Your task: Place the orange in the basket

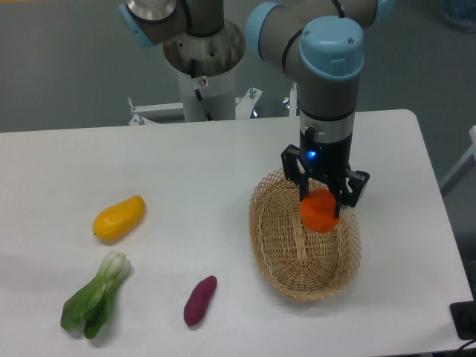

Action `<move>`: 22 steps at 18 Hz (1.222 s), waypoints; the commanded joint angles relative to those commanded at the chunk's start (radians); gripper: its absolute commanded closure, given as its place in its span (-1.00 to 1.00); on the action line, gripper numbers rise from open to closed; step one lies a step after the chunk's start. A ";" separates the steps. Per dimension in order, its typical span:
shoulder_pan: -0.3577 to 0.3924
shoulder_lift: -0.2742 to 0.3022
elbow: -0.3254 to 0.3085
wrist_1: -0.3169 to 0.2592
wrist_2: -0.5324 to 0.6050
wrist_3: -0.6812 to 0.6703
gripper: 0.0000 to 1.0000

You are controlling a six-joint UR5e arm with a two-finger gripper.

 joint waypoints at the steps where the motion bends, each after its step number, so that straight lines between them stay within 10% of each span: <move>1: -0.002 0.002 -0.002 0.000 0.002 0.000 -0.18; 22: 0.011 -0.043 -0.054 0.075 0.006 0.041 -0.18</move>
